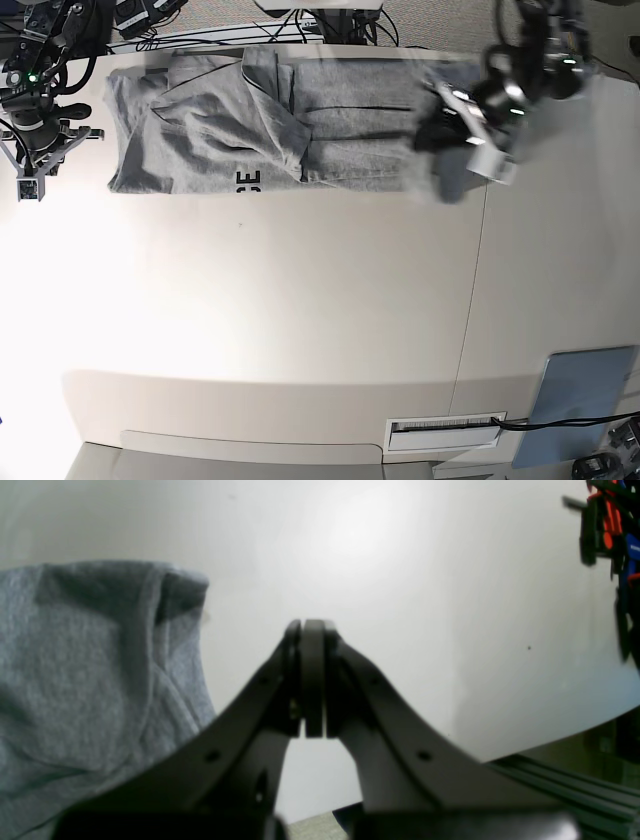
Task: Fold the T-shirt properly
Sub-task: 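Grasp the hem end with the left gripper and fold it toward the collar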
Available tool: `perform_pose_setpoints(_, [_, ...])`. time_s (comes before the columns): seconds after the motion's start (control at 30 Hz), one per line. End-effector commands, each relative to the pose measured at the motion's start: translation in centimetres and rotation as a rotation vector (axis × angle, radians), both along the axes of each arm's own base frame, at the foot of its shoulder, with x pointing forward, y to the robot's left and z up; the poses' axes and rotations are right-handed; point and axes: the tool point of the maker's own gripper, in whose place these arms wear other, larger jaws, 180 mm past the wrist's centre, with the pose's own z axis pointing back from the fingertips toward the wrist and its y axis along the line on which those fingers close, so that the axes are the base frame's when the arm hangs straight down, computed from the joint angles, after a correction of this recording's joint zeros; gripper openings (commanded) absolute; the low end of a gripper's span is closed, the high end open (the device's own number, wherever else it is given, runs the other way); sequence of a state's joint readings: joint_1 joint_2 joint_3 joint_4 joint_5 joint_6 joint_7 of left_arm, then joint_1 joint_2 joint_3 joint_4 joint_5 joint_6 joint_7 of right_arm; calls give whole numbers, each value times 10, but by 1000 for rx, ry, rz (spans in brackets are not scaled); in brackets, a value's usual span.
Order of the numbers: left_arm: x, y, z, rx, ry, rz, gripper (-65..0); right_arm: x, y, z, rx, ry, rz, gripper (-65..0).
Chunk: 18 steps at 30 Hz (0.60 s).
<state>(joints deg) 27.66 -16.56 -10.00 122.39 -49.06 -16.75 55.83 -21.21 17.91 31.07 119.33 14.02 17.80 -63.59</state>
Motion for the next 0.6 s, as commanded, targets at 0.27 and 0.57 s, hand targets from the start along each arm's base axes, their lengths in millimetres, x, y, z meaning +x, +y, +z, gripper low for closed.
perform_pose_setpoints(0.27, [3,-67,1,-12,-11,-61,-650,6,-3,13,-26,-41,12,-650])
perform_pose_setpoints(0.57, [15,-95,11,-79,-77,-76,-477,7,-3,13,-26,-42,12,-650])
